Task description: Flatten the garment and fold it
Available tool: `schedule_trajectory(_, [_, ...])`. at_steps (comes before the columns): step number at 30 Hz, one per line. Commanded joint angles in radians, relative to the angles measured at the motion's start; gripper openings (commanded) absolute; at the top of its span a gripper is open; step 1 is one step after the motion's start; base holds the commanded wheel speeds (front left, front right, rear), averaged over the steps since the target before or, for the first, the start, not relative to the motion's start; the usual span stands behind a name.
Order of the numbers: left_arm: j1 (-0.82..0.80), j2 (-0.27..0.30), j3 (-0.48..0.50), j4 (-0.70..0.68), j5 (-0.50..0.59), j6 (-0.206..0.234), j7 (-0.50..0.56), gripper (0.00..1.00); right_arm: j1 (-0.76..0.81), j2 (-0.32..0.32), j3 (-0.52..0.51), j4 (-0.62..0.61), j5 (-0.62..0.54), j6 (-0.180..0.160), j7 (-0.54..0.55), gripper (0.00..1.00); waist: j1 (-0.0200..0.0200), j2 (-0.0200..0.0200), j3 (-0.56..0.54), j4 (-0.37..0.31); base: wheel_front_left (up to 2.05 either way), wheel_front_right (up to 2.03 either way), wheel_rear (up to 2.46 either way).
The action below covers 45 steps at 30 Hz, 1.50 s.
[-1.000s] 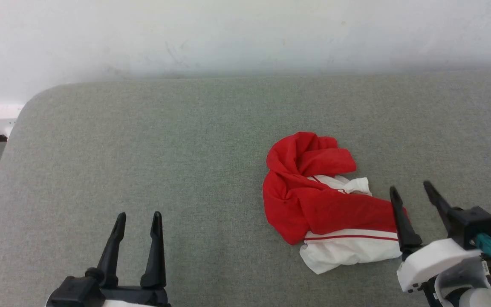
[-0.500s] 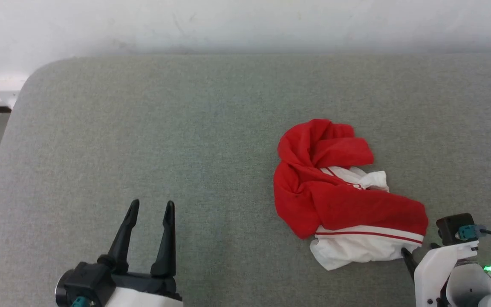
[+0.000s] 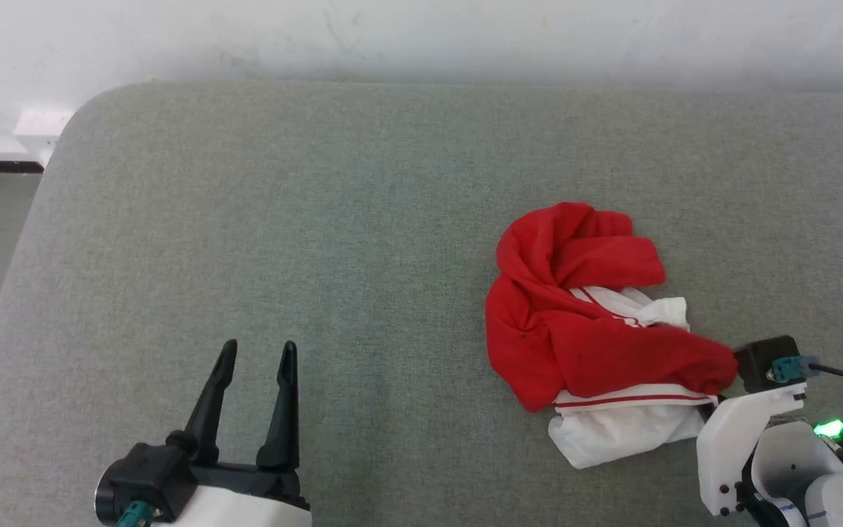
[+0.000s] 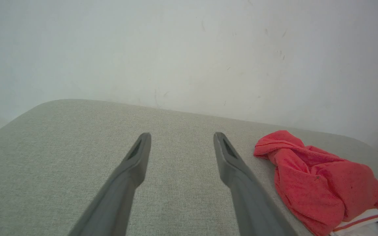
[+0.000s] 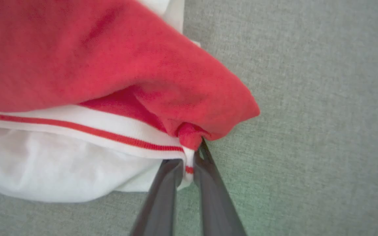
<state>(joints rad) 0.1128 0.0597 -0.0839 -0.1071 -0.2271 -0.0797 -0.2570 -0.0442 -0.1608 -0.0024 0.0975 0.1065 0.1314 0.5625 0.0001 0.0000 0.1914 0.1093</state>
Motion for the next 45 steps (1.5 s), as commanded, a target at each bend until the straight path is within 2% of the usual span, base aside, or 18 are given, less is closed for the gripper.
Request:
schedule_trajectory(1, [-0.015, -0.006, 0.009, 0.004, 0.000, -0.007, -0.005, 1.00, -0.012, -0.005, 0.009, -0.012, 0.002, -0.001, -0.007, 0.00, -0.0001, 0.0000, -0.013, -0.010, 0.00, 0.00, 0.00])
schedule_trajectory(6, [-0.008, -0.008, 0.021, 0.002, -0.004, -0.005, -0.005, 1.00, -0.082, -0.070, 0.021, -0.143, 0.017, -0.001, -0.007, 0.00, -0.0001, 0.0000, -0.031, -0.040, 0.00, 0.00, 0.00])
schedule_trajectory(12, [-0.012, -0.009, 0.016, -0.002, -0.010, -0.004, -0.005, 1.00, -0.180, -0.197, -0.042, -0.248, -0.011, -0.001, 0.015, 0.00, -0.0001, 0.0000, -0.020, -0.065, 0.00, 0.00, 0.00])
schedule_trajectory(15, [-0.021, -0.009, 0.010, -0.002, -0.014, -0.005, -0.005, 1.00, -0.174, -0.243, -0.093, -0.213, -0.019, -0.001, 0.050, 0.00, -0.0001, 0.0000, -0.006, -0.063, 0.00, 0.00, 0.00])
schedule_trajectory(19, [-0.033, -0.009, -0.002, 0.005, -0.014, -0.009, -0.005, 1.00, -0.098, -0.294, -0.143, -0.108, -0.028, -0.001, 0.100, 0.00, -0.0001, 0.0000, 0.014, -0.044, 0.00, 0.00, 0.00])
schedule_trajectory(22, [-0.038, -0.009, -0.002, 0.013, -0.006, -0.014, -0.005, 1.00, -0.039, -0.294, -0.182, -0.022, -0.040, -0.001, 0.087, 0.00, -0.0001, 0.0000, 0.029, -0.029, 0.00, 0.00, 0.00])
schedule_trajectory(25, [-0.046, -0.009, -0.002, 0.021, 0.000, -0.020, -0.005, 1.00, -0.009, -0.266, -0.210, 0.056, -0.060, -0.001, 0.038, 0.00, -0.0001, 0.0000, 0.035, -0.016, 0.00, 0.00, 0.00])
schedule_trajectory(26, [-0.048, -0.009, 0.000, 0.023, 0.001, -0.022, -0.005, 1.00, -0.008, -0.255, -0.217, 0.077, -0.069, -0.001, 0.016, 0.21, -0.0001, 0.0000, 0.035, -0.014, 0.00, 0.00, 0.00])
schedule_trajectory(28, [-0.051, -0.009, 0.006, 0.027, 0.003, -0.024, -0.005, 1.00, -0.022, -0.229, -0.234, 0.109, -0.084, -0.001, -0.025, 1.00, -0.0001, 0.0000, 0.030, -0.014, 0.00, 0.00, 0.00])
schedule_trajectory(31, [-0.045, -0.009, 0.014, 0.033, 0.006, -0.025, -0.005, 1.00, -0.067, -0.203, -0.226, 0.110, -0.068, -0.001, -0.054, 1.00, -0.0001, 0.0000, 0.014, -0.021, 0.00, 0.00, 0.00])
schedule_trajectory(34, [-0.036, -0.009, 0.009, 0.041, 0.004, -0.025, -0.005, 1.00, -0.121, -0.195, -0.211, 0.042, -0.015, -0.001, -0.036, 1.00, -0.0001, 0.0000, -0.008, -0.025, 0.00, 0.00, 0.00])
schedule_trajectory(38, [-0.024, -0.009, -0.008, 0.044, -0.003, -0.017, -0.005, 1.00, -0.171, -0.212, -0.153, -0.129, 0.081, -0.001, 0.075, 1.00, -0.0001, 0.0000, -0.034, -0.021, 0.00, 0.00, 0.00])
schedule_trajectory(39, [-0.024, -0.009, -0.008, 0.044, -0.003, -0.017, -0.005, 1.00, -0.171, -0.212, -0.153, -0.129, 0.081, -0.001, 0.075, 1.00, -0.0001, 0.0000, -0.034, -0.021, 0.00, 0.00, 0.00])
schedule_trajectory(45, [-0.021, -0.009, -0.027, 0.045, -0.009, -0.012, -0.005, 1.00, -0.186, -0.246, -0.019, -0.328, 0.193, -0.001, 0.270, 1.00, -0.0001, 0.0000, -0.038, 0.001, 0.00, 0.00, 0.00])
